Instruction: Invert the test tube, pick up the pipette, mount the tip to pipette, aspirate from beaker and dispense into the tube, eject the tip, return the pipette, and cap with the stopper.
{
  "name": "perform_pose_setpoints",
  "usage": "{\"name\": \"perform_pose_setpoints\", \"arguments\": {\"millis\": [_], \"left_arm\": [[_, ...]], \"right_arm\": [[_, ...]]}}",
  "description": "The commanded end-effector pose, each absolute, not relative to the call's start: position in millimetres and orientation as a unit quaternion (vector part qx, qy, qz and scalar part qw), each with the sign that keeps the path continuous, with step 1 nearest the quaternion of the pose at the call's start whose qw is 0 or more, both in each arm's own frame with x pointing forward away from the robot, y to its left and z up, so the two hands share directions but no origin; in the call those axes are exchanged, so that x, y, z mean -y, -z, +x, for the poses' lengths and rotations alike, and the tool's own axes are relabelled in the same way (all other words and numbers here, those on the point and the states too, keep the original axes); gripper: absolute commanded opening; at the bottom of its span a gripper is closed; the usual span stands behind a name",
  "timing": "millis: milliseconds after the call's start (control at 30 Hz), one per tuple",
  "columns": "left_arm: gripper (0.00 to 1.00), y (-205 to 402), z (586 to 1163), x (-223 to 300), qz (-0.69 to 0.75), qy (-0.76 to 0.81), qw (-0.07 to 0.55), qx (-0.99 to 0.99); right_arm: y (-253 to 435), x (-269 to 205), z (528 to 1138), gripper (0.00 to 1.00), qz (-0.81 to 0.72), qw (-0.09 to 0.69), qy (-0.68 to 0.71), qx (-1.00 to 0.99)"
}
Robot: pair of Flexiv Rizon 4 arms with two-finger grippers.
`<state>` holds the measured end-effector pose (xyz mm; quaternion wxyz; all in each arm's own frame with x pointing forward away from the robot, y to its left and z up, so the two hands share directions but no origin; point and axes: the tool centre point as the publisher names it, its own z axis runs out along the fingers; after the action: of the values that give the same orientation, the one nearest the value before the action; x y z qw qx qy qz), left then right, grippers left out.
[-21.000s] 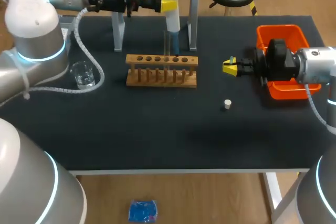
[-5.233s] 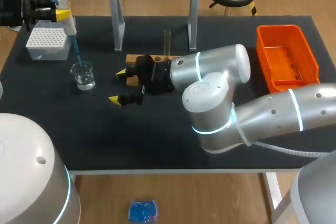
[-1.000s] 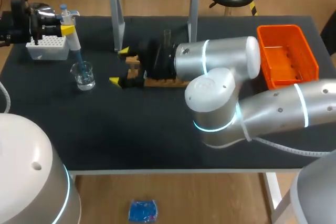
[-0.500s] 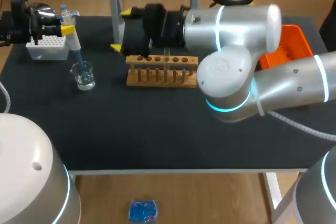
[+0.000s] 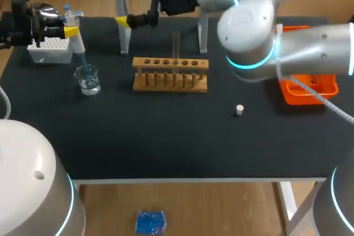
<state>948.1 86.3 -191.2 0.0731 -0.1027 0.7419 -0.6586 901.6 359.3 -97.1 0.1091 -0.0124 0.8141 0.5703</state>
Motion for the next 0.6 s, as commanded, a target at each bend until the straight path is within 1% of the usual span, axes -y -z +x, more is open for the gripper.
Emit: {"name": "perform_pose_setpoints", "arguments": {"millis": [33, 133, 600], "left_arm": [[0.0, 191.7, 949.1, -87.4, -0.101, 0.659, 0.072, -0.741], [0.0, 191.7, 949.1, -87.4, -0.101, 0.659, 0.072, -0.741], [0.0, 191.7, 949.1, -87.4, -0.101, 0.659, 0.072, -0.741]], "right_arm": [[96.4, -384.3, 916.0, 1.0, -0.014, 0.047, -0.503, -0.863], [96.2, -394.6, 919.5, 1.0, -0.003, 0.05, -0.505, -0.861], [96.2, -394.6, 919.5, 1.0, -0.003, 0.05, -0.505, -0.861]]}}
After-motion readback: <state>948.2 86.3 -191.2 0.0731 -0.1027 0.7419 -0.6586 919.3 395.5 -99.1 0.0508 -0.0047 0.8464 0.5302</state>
